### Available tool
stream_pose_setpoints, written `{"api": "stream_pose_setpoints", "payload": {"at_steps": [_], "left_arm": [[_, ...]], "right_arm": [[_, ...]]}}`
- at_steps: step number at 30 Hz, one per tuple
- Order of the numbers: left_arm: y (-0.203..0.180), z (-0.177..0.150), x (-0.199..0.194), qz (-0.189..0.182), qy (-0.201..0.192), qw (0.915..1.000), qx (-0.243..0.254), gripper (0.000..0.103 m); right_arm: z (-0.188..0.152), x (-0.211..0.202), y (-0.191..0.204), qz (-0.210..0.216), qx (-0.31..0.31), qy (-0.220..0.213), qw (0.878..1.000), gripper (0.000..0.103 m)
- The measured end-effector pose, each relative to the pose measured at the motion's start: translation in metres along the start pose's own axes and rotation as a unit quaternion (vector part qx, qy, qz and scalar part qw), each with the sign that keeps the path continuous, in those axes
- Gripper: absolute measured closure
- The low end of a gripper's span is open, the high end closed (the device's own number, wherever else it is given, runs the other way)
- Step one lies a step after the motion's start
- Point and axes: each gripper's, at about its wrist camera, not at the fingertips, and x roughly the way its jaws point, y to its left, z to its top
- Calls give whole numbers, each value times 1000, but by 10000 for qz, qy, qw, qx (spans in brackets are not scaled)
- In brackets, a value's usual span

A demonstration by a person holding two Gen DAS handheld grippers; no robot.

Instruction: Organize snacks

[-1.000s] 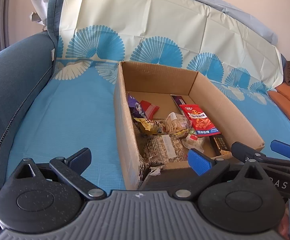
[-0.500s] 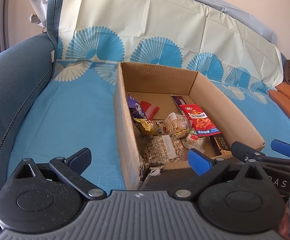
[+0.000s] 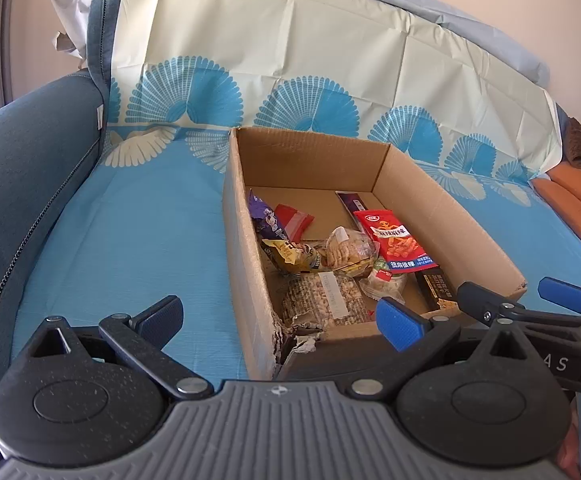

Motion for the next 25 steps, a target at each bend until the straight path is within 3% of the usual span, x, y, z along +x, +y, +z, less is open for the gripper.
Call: {"api": "stream_pose_setpoints", "payload": {"at_steps": [25], "left_arm": [[0, -1, -1, -50, -16, 10000, 25, 0]], "right_arm": [[0, 0, 0, -2, -6, 4, 10000, 1]]}}
